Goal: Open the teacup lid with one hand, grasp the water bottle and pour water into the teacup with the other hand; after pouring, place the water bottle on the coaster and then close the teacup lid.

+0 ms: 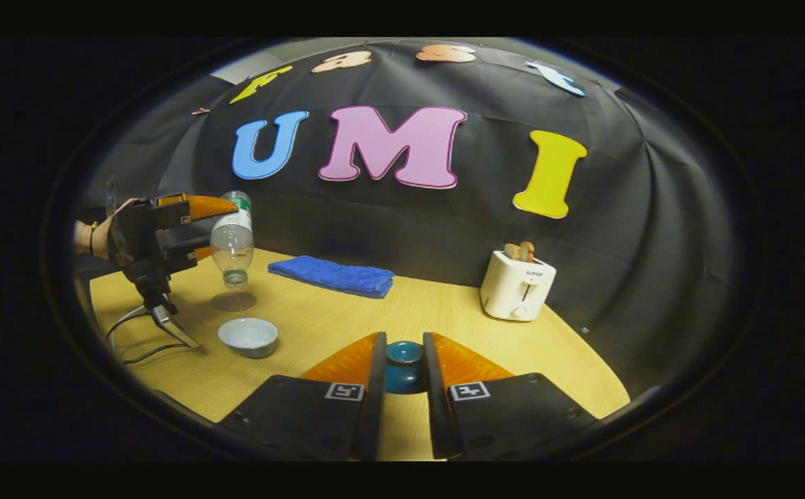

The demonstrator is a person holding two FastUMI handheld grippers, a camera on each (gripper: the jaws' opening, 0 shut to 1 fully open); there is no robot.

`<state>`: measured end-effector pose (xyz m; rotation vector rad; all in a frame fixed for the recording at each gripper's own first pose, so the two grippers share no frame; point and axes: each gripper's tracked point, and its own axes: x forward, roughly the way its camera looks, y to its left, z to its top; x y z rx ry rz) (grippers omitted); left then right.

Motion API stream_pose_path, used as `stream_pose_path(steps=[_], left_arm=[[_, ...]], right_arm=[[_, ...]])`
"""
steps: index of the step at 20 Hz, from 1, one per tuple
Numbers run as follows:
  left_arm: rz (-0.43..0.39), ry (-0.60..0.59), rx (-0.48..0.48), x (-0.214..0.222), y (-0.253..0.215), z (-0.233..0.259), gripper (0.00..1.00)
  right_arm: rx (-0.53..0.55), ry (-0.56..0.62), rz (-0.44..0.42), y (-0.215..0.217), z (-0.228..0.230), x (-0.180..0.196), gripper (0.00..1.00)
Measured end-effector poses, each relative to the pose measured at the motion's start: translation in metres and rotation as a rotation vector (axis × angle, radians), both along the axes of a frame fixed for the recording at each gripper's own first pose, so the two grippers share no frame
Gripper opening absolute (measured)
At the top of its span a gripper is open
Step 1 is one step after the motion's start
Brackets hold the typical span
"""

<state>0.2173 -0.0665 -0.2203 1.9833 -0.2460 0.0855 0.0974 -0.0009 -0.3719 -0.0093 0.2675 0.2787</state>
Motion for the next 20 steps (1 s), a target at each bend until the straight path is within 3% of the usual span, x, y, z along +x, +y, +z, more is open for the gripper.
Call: stream_pose_path(steps=[6,7,9,13,17,18,19,20], left_arm=[[0.125,0.171,-0.39,-0.016,0.012,-0.036,0.75],[0.154,0.207,-0.474,-0.017,0.014,-0.042,0.75],[0.217,0.27,-0.637,-0.018,0.02,-0.053,0.75],[0.34,0.37,-0.998,-0.017,0.032,-0.069,0.75],[0.354,0.48,-1.377,-0.019,0.017,-0.079,0.75],[0.34,0.513,-1.47,-0.019,0.014,-0.082,0.75],[0.327,0.538,-1.558,-0.02,0.011,-0.084,0.75],[0.32,0.556,-1.634,-0.011,0.012,-0.082,0.75]], right_arm=[[0.007,0.017,-0.016,0.012,0.0,0.002,0.3],[0.009,0.017,-0.02,0.014,0.001,0.002,0.35],[0.006,0.019,-0.025,0.017,0.002,0.002,0.3],[-0.006,0.02,-0.039,0.022,0.005,0.001,0.31],[-0.013,0.017,-0.037,0.03,0.009,0.001,0.3],[-0.014,0.017,-0.035,0.031,0.009,0.0,0.35],[-0.017,0.015,-0.034,0.032,0.009,0.0,0.3],[-0.021,0.016,-0.034,0.032,0.009,-0.001,0.35]])
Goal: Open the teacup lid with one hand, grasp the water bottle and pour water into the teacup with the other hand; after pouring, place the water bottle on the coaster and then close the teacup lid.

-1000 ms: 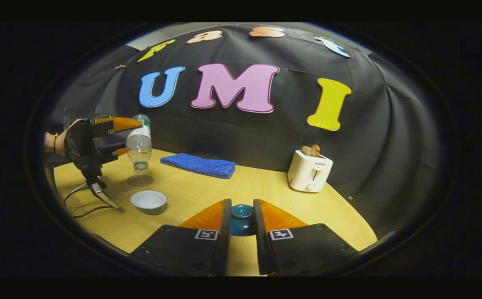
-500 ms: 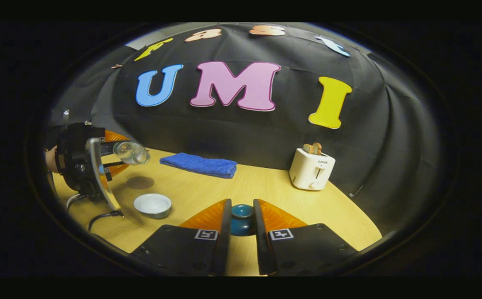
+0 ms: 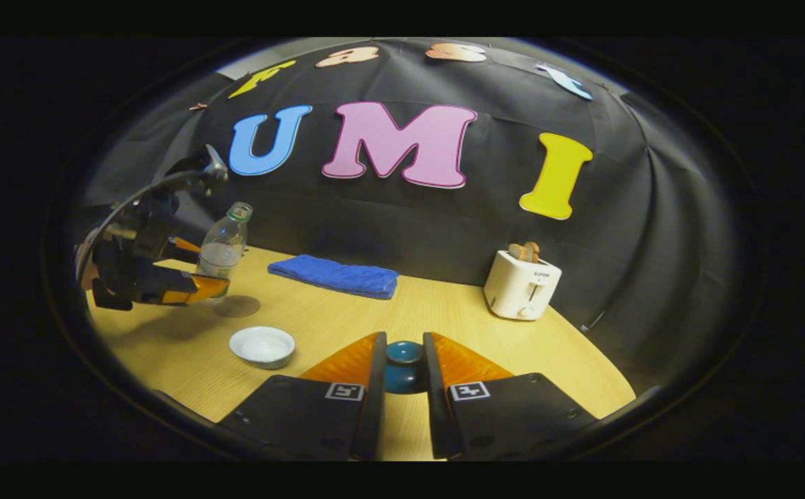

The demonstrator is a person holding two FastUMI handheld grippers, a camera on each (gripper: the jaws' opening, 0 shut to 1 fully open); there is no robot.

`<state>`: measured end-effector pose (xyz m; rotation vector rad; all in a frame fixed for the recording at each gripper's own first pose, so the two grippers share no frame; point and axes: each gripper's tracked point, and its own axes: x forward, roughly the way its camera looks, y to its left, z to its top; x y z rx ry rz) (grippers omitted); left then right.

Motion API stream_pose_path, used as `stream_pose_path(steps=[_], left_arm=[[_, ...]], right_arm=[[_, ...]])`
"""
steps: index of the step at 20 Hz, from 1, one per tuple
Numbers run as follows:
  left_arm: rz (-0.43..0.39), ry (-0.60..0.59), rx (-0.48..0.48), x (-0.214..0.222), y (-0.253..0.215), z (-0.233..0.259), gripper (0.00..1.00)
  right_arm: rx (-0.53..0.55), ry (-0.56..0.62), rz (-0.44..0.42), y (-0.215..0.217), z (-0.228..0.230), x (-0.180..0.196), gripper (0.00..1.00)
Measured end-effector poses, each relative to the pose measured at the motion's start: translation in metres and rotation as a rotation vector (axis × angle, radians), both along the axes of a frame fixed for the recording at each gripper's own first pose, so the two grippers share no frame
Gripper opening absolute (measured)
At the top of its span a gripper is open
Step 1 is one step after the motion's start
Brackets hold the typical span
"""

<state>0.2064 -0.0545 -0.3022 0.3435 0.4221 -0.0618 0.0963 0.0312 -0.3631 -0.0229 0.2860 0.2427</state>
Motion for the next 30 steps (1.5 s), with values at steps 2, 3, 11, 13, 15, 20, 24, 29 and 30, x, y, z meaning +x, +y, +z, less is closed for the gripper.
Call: stream_pose_path(steps=[2,3,11,13,15,20,24,29,30], left_arm=[[0.026,0.01,-0.15,0.004,0.001,0.0,0.75],[0.044,0.015,-0.228,0.007,0.002,-0.001,0.75],[0.133,-0.064,-0.475,0.038,0.03,-0.01,0.75],[0.14,-0.055,-0.48,0.042,0.028,-0.017,0.75],[0.153,-0.05,-0.47,0.046,0.033,-0.024,0.75],[0.137,-0.052,-0.451,0.049,0.03,-0.026,0.77],[0.14,-0.016,-0.503,0.049,0.025,-0.04,0.84],[0.156,-0.01,-0.517,0.042,0.03,-0.049,0.92],[0.153,-0.006,-0.512,0.041,0.029,-0.05,0.92]], right_arm=[[0.001,0.001,-0.001,0.001,-0.001,0.0,0.35],[0.003,0.002,-0.002,0.002,-0.001,-0.001,0.35],[0.002,0.007,-0.001,0.003,-0.004,0.0,0.35],[0.001,0.006,-0.003,0.003,-0.005,0.001,0.35],[-0.001,0.008,-0.004,0.003,-0.006,0.001,0.35],[0.005,0.016,-0.004,0.007,-0.01,0.003,0.35],[0.015,0.017,0.004,0.014,-0.01,0.006,0.35],[0.024,0.018,0.022,0.025,-0.009,0.008,0.35],[0.034,0.021,0.026,0.028,-0.009,0.008,0.35]])
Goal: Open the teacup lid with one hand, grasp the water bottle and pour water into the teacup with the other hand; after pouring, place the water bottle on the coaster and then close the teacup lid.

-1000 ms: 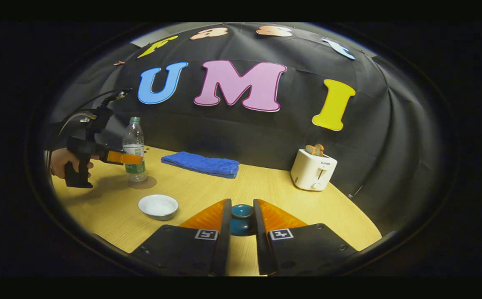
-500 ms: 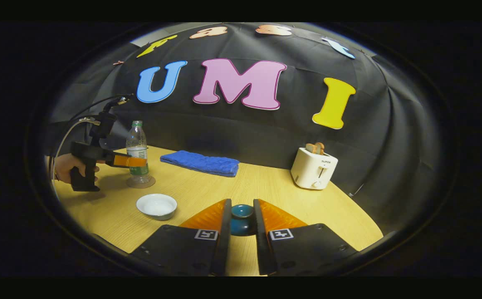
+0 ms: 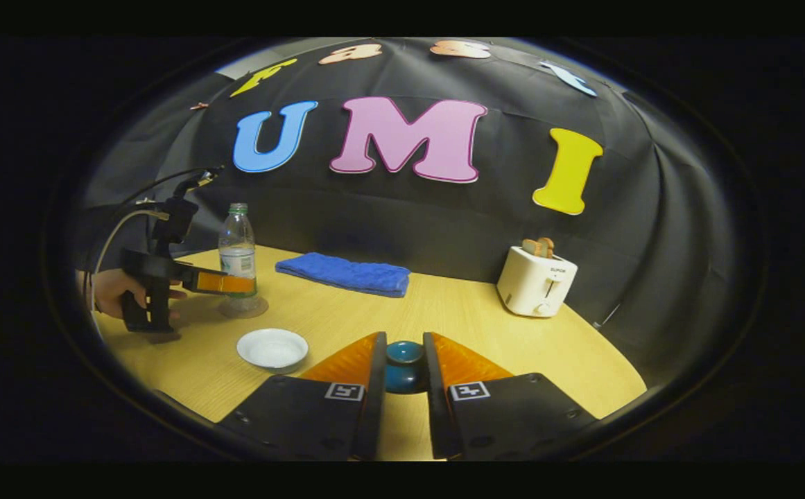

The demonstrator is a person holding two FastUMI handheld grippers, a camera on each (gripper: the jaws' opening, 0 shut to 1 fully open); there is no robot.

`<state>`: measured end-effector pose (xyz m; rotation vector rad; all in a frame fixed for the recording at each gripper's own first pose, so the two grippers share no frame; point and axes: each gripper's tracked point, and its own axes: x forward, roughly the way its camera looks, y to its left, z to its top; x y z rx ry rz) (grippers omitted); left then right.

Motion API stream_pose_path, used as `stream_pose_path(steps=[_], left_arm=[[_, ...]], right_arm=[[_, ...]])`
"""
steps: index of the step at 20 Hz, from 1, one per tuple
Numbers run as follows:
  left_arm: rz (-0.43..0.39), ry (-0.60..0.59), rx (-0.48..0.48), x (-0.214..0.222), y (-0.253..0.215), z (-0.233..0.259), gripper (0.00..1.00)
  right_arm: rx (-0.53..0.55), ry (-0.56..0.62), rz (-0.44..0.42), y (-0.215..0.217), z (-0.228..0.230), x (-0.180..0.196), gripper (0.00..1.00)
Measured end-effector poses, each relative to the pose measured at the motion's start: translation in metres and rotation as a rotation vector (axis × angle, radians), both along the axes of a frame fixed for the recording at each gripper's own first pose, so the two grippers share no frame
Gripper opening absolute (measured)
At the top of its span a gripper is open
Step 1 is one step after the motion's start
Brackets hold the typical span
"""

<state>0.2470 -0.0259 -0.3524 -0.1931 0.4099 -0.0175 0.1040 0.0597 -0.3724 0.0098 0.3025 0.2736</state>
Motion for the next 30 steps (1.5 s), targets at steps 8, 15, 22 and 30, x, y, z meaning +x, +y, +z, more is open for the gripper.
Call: stream_pose_path(steps=[8,15,22,30], left_arm=[[0.0,0.028,0.026,-0.036,0.004,-0.017,0.92],[0.029,0.031,0.045,-0.079,0.019,-0.018,0.92],[0.009,0.025,0.061,-0.099,0.021,-0.014,0.92],[0.001,0.023,0.07,-0.102,0.027,-0.014,0.92]], right_arm=[[0.072,-0.004,0.084,0.06,0.004,0.003,0.3],[0.097,0.011,0.156,0.114,-0.006,-0.005,0.3],[0.104,0.037,0.18,0.136,-0.021,-0.007,0.35],[0.125,0.067,0.17,0.14,-0.032,-0.006,0.3]])
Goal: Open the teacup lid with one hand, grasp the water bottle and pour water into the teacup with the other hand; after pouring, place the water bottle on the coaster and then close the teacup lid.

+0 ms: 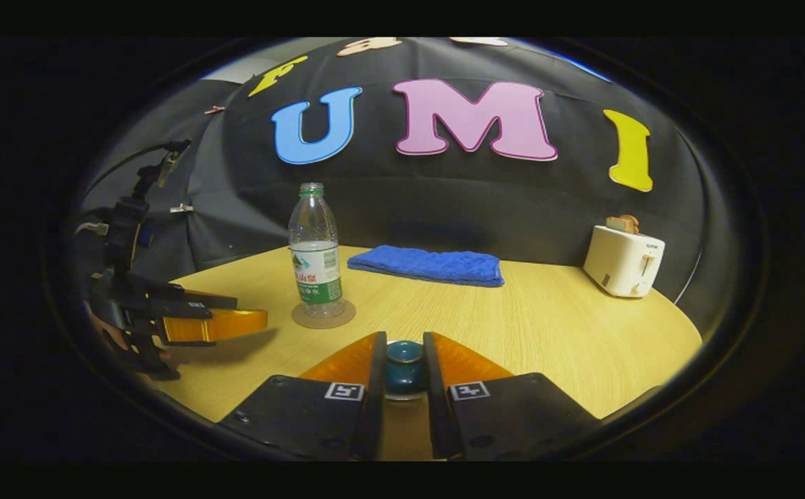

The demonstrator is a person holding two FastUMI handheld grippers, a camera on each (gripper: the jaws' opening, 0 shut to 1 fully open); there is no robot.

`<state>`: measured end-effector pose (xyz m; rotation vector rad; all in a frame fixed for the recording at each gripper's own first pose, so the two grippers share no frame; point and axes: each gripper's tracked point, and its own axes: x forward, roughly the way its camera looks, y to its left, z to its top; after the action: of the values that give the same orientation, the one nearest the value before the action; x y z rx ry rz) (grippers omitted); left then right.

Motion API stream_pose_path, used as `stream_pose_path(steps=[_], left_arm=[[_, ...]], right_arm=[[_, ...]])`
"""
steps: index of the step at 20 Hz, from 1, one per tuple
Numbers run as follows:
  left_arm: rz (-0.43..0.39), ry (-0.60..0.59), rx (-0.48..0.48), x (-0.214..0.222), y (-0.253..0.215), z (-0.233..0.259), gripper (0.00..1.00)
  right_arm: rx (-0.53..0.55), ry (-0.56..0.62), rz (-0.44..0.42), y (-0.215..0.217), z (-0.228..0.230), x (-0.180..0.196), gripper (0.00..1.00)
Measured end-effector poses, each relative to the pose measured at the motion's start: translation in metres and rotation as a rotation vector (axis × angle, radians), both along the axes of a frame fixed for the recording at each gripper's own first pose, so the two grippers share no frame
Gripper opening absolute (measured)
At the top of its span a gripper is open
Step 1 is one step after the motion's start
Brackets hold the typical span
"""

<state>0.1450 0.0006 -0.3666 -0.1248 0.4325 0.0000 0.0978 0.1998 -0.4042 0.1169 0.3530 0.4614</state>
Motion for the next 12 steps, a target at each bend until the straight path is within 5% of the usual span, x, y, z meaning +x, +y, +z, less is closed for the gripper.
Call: stream_pose_path(steps=[4,6,8,11,12], left_arm=[[0.003,0.002,-0.003,-0.005,0.002,0.001,0.92],[0.003,0.004,-0.003,-0.005,0.002,0.002,0.92],[-0.002,0.004,0.004,-0.006,0.002,0.003,0.92],[-0.014,0.007,0.019,-0.011,0.001,0.011,0.92],[-0.015,0.011,0.026,-0.013,0.001,0.014,0.92]], right_arm=[[-0.002,0.001,0.002,0.003,-0.004,0.001,0.36],[-0.001,0.003,0.005,0.003,-0.004,-0.001,0.25],[0.007,0.005,-0.001,0.001,-0.002,-0.001,0.34],[0.033,-0.013,-0.006,0.001,0.015,0.001,0.76],[0.027,-0.017,-0.015,-0.003,0.021,0.001,0.82]])
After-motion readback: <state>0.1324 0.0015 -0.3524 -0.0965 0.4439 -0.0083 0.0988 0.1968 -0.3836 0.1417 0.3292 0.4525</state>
